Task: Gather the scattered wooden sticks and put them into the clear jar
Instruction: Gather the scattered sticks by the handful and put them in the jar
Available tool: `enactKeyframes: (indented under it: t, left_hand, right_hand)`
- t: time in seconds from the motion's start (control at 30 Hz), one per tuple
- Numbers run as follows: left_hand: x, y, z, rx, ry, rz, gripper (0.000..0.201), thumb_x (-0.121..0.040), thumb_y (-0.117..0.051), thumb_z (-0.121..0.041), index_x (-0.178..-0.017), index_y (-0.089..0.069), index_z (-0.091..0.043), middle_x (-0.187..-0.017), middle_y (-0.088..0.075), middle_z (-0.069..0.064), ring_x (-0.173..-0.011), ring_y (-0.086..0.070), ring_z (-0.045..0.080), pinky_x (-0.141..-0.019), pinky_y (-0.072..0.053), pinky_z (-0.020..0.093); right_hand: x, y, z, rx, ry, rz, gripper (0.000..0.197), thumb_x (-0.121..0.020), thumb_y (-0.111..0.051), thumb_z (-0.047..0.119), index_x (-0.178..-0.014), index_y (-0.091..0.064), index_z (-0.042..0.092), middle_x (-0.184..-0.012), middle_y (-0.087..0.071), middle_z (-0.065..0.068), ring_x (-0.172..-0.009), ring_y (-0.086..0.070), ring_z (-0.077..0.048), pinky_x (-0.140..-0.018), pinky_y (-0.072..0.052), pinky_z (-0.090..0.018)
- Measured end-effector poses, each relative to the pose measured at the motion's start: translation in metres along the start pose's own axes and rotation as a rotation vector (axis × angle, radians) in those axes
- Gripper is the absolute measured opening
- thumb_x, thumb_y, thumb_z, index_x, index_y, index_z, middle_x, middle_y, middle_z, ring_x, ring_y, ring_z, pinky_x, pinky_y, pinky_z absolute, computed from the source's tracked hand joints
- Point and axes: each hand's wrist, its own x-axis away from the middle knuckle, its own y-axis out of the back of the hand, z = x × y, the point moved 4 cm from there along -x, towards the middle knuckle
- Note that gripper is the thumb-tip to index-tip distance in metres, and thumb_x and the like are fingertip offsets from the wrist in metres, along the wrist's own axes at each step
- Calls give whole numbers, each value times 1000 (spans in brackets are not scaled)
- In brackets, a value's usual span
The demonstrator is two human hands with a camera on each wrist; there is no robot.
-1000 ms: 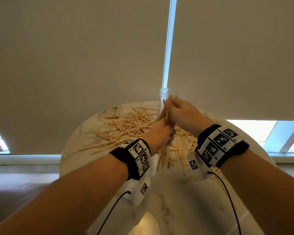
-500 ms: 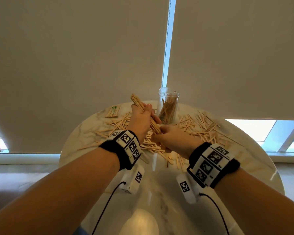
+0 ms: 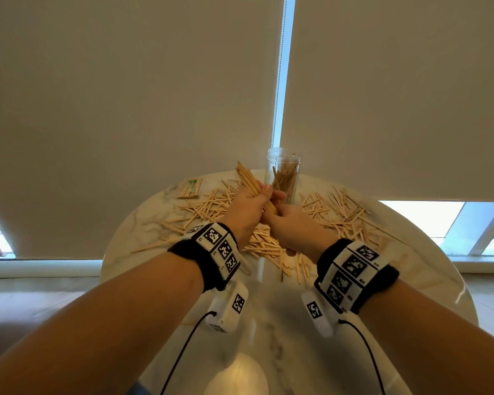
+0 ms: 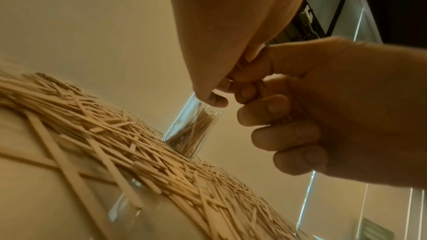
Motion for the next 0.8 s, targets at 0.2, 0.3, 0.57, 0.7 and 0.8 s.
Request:
enactKeyframes:
  t: [0.2,0.3,0.57,0.7,0.8]
  left_hand:
    - [1,-1,-4,156,32,-11,40,-91,-71,-17,-122,-47,-10,-112,-72,16,-91,-72,21,-86,-59,40]
    - [-5,12,-18,312,31,-134,50,-88,-73,-37,-128,-48,-22,-108,-71,12,-87,-72,25,-85,-59,46]
    - [0,-2,-21,-18,145,-59,33,-108,-37,-25,-103,-65,-8,-92,-77,10,-82,-73,22,-79,-57,38]
    - [2,-2,-13,-171,201,-2,29,-106,-43,-19,-96,-66,-4,-95,-75,15,-84,-72,24,-81,-60,38]
    - [-1,2,-10,-282,102,-61,14,-100,-57,-22,-106,-64,-12,-96,-71,9,-83,-71,21,-78,-62,36]
  right_hand:
    - [-4,8,-8,298,112,-151,35,-101,-40,35,-79,-59,15,-63,-56,-1,-57,-52,-19,-55,-41,-32]
    - [-1,8,-14,406,91,-160,34,-100,-42,36,-75,-54,15,-63,-55,0,-56,-51,-17,-55,-41,-30]
    - [-8,13,-23,525,7,-153,27,-93,-54,35,-80,-62,14,-68,-61,0,-58,-56,-16,-58,-52,-30]
    - [-4,14,-27,580,2,-169,20,-96,-55,35,-85,-62,20,-67,-57,4,-61,-55,-15,-58,-46,-26]
    - [-4,14,-27,585,-22,-176,23,-94,-55,36,-85,-65,18,-66,-57,3,-59,-55,-16,-53,-42,-25]
